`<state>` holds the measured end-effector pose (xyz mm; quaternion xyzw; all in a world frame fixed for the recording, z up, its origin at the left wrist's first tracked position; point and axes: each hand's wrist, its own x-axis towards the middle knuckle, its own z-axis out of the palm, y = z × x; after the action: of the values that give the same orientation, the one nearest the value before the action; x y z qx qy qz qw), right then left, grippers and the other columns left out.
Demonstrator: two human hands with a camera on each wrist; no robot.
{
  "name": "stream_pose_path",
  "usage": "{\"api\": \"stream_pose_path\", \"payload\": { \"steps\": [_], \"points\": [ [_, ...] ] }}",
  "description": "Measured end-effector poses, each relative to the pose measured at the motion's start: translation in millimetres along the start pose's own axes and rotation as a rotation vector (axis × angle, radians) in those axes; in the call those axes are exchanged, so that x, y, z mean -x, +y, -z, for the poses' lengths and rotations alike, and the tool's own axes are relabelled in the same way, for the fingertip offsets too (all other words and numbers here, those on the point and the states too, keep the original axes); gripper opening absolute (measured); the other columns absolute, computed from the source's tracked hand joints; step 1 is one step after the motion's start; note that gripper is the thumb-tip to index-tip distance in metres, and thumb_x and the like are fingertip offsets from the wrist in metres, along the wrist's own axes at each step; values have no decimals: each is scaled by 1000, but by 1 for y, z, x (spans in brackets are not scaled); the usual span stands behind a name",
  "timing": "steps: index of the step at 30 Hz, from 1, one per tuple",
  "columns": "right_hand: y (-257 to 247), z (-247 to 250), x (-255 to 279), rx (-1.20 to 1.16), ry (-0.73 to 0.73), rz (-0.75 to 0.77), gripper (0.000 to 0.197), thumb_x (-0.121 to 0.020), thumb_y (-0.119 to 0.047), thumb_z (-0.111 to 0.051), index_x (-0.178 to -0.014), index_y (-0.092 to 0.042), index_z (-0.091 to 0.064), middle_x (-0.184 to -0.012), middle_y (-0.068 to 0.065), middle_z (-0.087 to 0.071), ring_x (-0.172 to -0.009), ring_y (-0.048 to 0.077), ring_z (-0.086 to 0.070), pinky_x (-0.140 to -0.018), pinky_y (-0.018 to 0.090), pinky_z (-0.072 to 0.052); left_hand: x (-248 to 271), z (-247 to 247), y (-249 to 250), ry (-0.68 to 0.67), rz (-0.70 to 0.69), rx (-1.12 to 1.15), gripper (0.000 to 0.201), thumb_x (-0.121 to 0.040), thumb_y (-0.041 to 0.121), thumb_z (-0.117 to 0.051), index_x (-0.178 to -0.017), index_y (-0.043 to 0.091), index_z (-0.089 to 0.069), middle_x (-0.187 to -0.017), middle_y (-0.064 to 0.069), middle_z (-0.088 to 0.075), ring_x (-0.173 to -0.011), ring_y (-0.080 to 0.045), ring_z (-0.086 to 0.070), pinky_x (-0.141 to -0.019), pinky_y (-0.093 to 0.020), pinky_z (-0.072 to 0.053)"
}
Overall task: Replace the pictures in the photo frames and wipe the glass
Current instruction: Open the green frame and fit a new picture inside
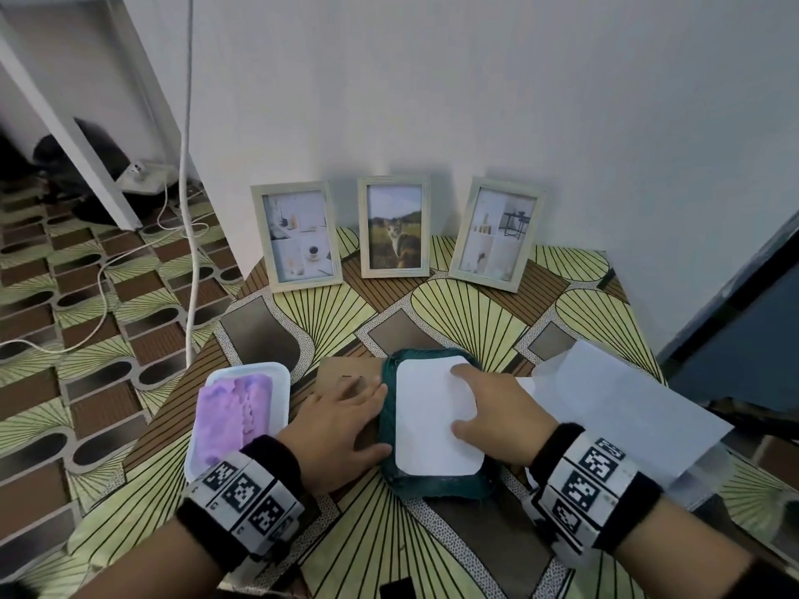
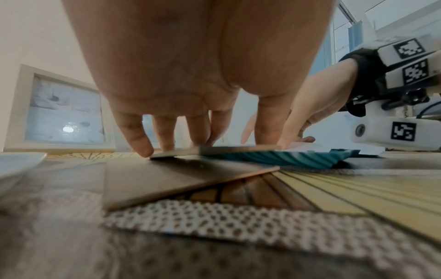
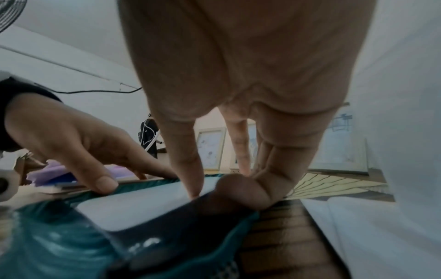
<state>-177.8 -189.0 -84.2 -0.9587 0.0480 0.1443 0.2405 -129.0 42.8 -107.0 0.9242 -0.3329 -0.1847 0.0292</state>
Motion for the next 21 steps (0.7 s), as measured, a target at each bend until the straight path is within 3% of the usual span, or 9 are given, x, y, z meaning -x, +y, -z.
{"api": "stream_pose_path", "payload": {
  "steps": [3,7,8,10,13,16,21],
  "points": [
    [-2,-3,-2,115,-4,-26,58,-88,-40,-60,-138,-16,-44,-129,7,-56,-120,28,-52,-99,41,-46,-1,-2,-1,18,-3,-14,81,-94,60,-42,-157,25,-3,-164,12,-2,-150,-13,3,-120,-48,-14],
    [-5,-5,1,369,90,1,55,-85,-59,-52,-127,-24,-48,-119,5,-47,-108,28,-51,-81,37,-48,-1,-1,-2,37,-11,-14,83,-94,60,-43,-157,23,-3,-164,10,-3,-150,-12,2,-121,-43,-15],
    [-5,-5,1,404,114,41,56,-85,-59,-52,-127,-23,-48,-123,5,-44,-111,28,-47,-83,37,-47,-1,0,-2,42,-11,-14,84,-94,60,-42,-157,22,-3,-164,9,-3,-150,-11,2,-121,-41,-14],
    [-3,-6,-1,435,109,155,60,-88,-57,-51,-136,-22,-45,-141,8,-38,-126,29,-38,-100,40,-43,0,0,-1,45,-9,-14,84,-95,60,-41,-157,21,-1,-165,8,0,-150,-11,4,-122,-37,-10],
    [2,-13,-4,440,-4,261,67,-97,-55,-42,-152,-20,-27,-163,7,-13,-150,25,-13,-122,40,-18,4,0,-1,28,-6,47,83,-97,59,-39,-157,19,2,-164,5,5,-150,-10,11,-120,-27,-2],
    [5,-21,-4,428,-69,277,68,-101,-53,-33,-156,-19,-12,-166,5,2,-152,22,2,-124,39,-8,9,-2,-4,1,7,119,83,-97,59,-38,-156,19,6,-163,7,11,-147,-7,18,-115,-21,3],
    [7,-23,-4,409,-54,285,69,-101,-54,-30,-157,-20,-8,-166,5,4,-153,21,3,-124,37,-8,13,0,-17,54,82,167,81,-97,58,-38,-157,18,-1,-163,7,7,-149,-6,11,-118,-23,-2]
  ]
}}
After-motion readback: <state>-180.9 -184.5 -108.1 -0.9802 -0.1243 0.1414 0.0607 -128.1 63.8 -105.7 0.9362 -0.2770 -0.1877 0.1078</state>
